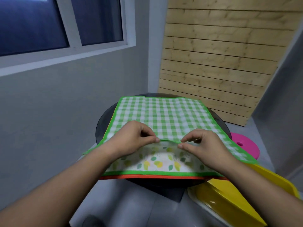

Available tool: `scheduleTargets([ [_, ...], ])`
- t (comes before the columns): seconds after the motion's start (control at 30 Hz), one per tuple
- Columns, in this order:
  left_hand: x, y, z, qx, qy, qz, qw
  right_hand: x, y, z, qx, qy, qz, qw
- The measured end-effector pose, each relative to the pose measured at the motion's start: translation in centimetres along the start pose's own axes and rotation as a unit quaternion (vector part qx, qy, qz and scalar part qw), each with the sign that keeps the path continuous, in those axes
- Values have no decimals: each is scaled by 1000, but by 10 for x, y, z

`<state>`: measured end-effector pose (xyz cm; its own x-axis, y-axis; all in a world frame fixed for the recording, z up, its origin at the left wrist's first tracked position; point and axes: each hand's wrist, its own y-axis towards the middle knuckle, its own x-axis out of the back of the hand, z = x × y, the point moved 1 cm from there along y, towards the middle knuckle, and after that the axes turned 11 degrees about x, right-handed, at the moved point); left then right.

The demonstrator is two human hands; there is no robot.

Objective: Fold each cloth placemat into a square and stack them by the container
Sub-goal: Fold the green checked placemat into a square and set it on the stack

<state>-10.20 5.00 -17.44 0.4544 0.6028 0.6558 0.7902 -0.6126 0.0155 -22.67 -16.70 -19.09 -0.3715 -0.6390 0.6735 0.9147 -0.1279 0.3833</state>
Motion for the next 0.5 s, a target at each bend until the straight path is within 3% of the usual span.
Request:
scheduleTargets([
  [0.23,29,46,-15,-18,99,-11,995,30,52,-4,70,-140,-10,988],
  [0.37,43,90,-15,-19,231,-36,972,34,96,-27,114,-269,-2,956],
  [0.5,37,136,-9,-7,304,-73,950,35,134,-66,100,-329,13,939],
])
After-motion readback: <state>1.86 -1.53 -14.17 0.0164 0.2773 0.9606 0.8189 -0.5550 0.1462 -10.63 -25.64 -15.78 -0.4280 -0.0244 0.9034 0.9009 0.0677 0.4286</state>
